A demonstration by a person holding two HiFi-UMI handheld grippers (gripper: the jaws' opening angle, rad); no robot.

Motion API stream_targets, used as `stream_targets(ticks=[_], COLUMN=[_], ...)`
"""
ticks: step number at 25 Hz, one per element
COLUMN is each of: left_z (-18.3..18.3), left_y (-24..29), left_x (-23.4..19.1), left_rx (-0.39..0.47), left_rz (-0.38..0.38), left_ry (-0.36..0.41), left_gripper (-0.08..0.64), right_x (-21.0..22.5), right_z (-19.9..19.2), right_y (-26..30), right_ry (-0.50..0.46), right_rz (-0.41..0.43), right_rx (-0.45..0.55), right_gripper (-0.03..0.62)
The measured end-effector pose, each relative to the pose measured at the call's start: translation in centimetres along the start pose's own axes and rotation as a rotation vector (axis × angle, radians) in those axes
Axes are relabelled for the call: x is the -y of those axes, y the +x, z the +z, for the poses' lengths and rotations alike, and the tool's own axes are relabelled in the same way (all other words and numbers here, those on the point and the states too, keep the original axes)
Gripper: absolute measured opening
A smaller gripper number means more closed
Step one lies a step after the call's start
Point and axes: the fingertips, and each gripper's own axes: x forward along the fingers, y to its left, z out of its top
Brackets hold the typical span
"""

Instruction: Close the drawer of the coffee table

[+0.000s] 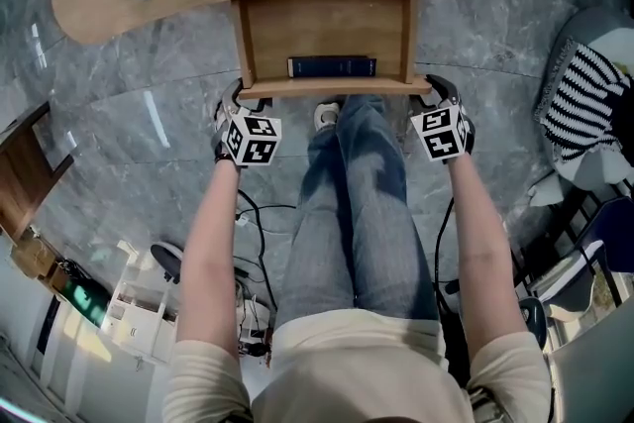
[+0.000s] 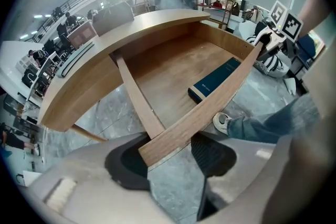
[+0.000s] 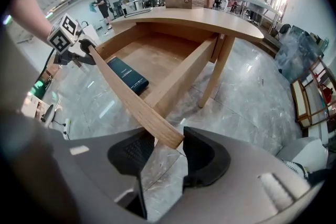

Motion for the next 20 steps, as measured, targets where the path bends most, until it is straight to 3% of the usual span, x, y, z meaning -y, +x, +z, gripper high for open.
stream_targets(ticks=[20], left_z=[2.4], left_y=[0.9], left_x=[-1.4], left_rx=[0.02], left_rz=[0.016], left_ry=[-0.007], left_gripper=[0.232], right_x=[2.4], right_z=[2.5], right_y=[0.6], right_ry=[-0.019], right_rz=[-0.022], right_rx=[0.009], right_gripper=[0.17])
